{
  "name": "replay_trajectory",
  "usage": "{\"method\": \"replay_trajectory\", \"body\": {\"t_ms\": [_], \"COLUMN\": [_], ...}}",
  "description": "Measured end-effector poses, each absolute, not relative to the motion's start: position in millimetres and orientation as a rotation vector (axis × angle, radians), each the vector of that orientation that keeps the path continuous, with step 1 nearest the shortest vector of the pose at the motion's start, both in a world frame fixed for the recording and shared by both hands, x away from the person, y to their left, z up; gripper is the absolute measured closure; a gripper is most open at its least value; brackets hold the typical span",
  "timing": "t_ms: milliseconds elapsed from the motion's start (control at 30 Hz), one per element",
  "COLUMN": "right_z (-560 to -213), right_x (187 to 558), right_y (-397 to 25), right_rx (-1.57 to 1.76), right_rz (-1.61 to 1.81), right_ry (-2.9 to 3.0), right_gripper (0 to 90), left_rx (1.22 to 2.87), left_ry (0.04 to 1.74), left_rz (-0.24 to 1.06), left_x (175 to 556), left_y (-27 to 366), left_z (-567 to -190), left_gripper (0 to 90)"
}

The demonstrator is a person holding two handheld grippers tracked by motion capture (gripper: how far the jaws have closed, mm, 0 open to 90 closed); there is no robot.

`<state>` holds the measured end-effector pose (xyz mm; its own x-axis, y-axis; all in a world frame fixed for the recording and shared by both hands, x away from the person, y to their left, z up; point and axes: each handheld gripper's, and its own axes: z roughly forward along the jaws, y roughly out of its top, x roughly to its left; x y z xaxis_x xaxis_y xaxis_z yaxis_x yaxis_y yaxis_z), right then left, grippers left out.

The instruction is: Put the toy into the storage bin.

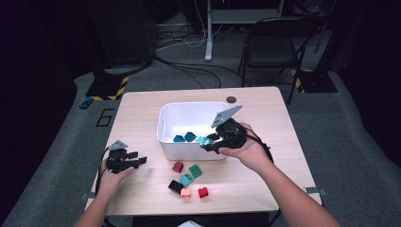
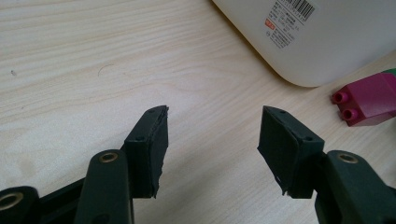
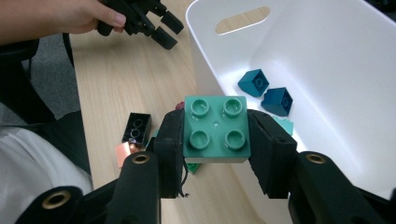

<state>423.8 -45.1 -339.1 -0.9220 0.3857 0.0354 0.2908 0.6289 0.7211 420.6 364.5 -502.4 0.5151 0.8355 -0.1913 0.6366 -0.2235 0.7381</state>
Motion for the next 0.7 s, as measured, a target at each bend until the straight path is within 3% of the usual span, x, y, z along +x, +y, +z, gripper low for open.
{"method": "replay_trajectory", "body": {"t_ms": [700], "right_z": [-331.8], "right_x": [471.9], "right_y": [-13.7], "right_rx": [0.620], "right_rz": [1.134], "right_ry": [2.687], "right_gripper": [58.3], "left_rx": [1.945], "left_ry": [1.198], "left_rz": [0.312], "left_x": [421.3], "left_y": [365.3], "left_z": [-502.2], "left_gripper": [42.2]}}
